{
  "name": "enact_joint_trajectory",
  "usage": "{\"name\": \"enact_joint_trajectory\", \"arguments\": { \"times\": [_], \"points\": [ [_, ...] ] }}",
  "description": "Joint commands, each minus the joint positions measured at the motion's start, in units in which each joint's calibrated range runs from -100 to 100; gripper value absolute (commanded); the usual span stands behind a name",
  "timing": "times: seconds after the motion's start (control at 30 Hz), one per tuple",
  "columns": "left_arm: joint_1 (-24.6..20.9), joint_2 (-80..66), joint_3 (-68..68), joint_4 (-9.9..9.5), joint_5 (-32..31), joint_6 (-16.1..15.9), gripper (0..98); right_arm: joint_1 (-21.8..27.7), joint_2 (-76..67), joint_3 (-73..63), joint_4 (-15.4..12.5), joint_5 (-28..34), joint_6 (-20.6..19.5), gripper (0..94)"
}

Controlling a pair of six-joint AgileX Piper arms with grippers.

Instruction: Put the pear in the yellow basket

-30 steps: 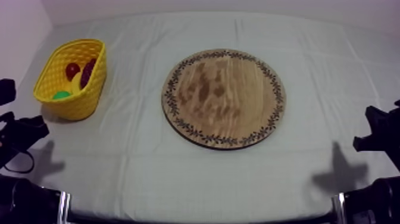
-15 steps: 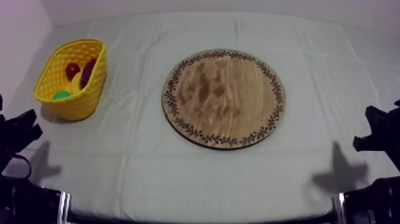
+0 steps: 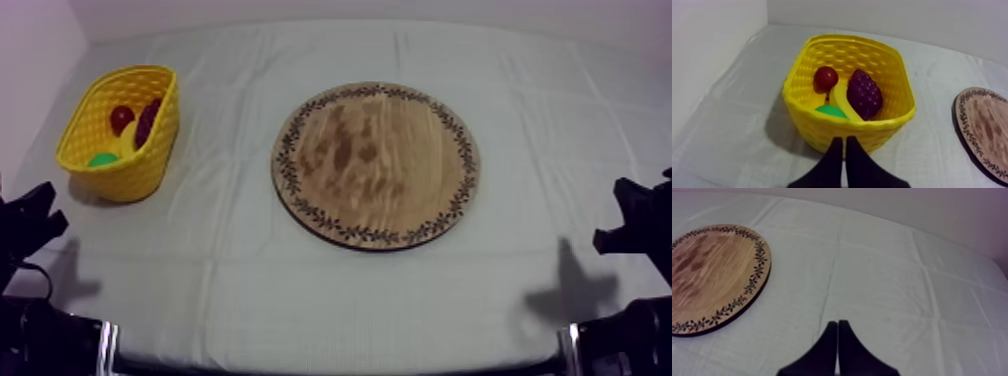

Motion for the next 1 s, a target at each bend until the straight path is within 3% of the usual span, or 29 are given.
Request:
{"name": "enact_joint_trajectory", "arguments": {
  "times": [0.0,0.4,0.6,0.97],
  "points": [
    [0.0,0.0,0.1,-0.08,0.0,0.0,0.0,0.0,0.0,0.0,0.0,0.0,0.0,0.3],
    [-0.3,0.0,0.2,0.67,0.0,-3.2,0.1,0.0,0.0,0.0,0.0,0.0,0.0,0.3],
    [-0.4,0.0,1.1,-0.3,-2.2,-2.2,0.1,0.0,0.0,0.0,0.0,0.0,0.0,0.3],
    [-0.2,0.0,1.3,-0.35,-2.5,-2.2,0.1,0.0,0.0,0.0,0.0,0.0,0.0,0.3]
  ]
}}
